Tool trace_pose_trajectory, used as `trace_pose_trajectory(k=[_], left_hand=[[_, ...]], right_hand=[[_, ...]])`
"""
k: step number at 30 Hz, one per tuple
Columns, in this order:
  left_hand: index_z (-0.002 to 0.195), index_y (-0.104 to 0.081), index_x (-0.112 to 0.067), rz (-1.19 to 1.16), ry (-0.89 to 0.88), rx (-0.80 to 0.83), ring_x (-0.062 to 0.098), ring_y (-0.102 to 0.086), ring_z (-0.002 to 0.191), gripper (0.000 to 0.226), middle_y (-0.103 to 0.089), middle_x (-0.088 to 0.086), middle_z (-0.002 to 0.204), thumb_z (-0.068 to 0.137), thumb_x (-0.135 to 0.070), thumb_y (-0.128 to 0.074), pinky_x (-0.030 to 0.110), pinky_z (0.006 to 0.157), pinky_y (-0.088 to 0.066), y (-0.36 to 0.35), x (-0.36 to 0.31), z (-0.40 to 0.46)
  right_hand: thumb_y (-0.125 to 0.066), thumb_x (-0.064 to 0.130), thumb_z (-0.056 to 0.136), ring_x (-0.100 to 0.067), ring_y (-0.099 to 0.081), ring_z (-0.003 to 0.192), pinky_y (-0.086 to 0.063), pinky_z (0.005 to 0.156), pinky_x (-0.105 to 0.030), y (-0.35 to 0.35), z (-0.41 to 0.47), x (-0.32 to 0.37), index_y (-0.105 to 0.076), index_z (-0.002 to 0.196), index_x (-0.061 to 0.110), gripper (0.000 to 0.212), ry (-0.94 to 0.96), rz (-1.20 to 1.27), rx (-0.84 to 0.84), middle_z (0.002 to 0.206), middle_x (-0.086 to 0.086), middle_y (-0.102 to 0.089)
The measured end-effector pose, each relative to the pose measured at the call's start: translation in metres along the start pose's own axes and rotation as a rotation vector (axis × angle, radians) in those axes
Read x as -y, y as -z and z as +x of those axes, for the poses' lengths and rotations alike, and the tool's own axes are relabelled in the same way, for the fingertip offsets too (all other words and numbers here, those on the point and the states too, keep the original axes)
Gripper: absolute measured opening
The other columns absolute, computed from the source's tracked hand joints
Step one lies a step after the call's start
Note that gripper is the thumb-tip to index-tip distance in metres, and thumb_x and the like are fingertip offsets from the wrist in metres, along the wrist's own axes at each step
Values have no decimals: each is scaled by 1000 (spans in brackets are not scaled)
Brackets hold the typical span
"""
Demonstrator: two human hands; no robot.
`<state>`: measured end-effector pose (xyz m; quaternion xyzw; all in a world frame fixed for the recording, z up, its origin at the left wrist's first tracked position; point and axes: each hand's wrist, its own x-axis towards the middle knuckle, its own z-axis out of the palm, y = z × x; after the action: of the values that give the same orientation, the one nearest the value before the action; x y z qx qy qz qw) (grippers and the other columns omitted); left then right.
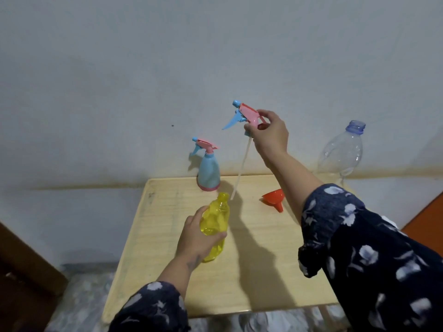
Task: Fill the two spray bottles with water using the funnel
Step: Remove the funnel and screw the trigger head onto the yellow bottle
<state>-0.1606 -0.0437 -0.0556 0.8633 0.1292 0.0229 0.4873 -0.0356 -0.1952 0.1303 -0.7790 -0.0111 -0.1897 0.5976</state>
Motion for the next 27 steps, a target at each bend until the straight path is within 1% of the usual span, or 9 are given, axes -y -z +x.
trace_pose_trajectory(k=[3,7,11,16,18,20,23,25,27], left_hand=[[136,-40,-45,-23,-14,4,13,-49,110,84,-46,-7,120,65,-38,-85,24,84,-39,3,-3,-2],[136,-39,-46,-41,-48,12,10,-47,110,85,-44,-11,120,65,-40,-85,25,86,-39,9,-8,-3],[136,-40,-47,-61,-76,13,10,-47,111,84,-45,-11,119,66,-39,-86,25,87,-39,14,-14,-4],[132,-43,-46,-96,-134,-9,11,-48,113,79,-48,-10,121,66,-37,-85,26,89,-40,23,-32,3],[136,-43,-42,-98,-136,-21,13,-49,115,82,-50,-9,124,65,-40,-85,31,94,-44,25,-41,7],[138,-42,-42,-114,-137,-32,15,-51,117,90,-54,-8,126,58,-50,-83,38,98,-47,26,-48,10],[138,-42,-42,-153,-143,-41,13,-54,116,97,-58,-11,125,50,-60,-78,40,97,-48,28,-56,10],[138,-42,-42,-156,-145,-39,13,-55,116,97,-58,-11,126,51,-60,-79,39,97,-48,30,-58,8],[139,-41,-41,-154,-148,-36,13,-54,117,94,-57,-11,127,56,-56,-82,39,97,-48,31,-58,5]], right_hand=[[-70,18,79,-18,-69,89,-53,88,-38,-3,-2,6,-57,120,20,43,32,-6,-39,105,-4,-70],[-70,18,80,-18,-67,91,-53,85,-32,-8,-6,12,-57,121,21,43,90,-8,-72,103,-2,-68],[-71,18,82,-20,-68,90,-52,81,-27,-14,-19,8,-56,121,23,43,73,26,-64,100,-4,-67],[-72,18,79,-21,-66,90,-53,83,-32,-28,-56,-9,-58,119,24,43,43,33,23,95,-4,-66],[-73,20,77,-23,-66,90,-53,84,-37,-33,-69,-14,-58,116,26,43,24,58,59,94,-6,-68],[-75,24,74,-24,-67,89,-54,84,-40,-35,-76,-16,-58,115,28,44,7,84,72,91,-8,-69],[-75,26,75,-24,-68,90,-55,84,-40,-33,-80,-16,-57,114,31,44,-8,120,83,92,-10,-70],[-75,24,75,-24,-68,90,-55,83,-39,-28,-81,-15,-56,112,32,43,-14,119,121,91,-11,-69],[-73,18,77,-20,-66,82,-53,80,-37,-21,-81,-15,-54,112,31,42,-26,130,193,84,-10,-68]])
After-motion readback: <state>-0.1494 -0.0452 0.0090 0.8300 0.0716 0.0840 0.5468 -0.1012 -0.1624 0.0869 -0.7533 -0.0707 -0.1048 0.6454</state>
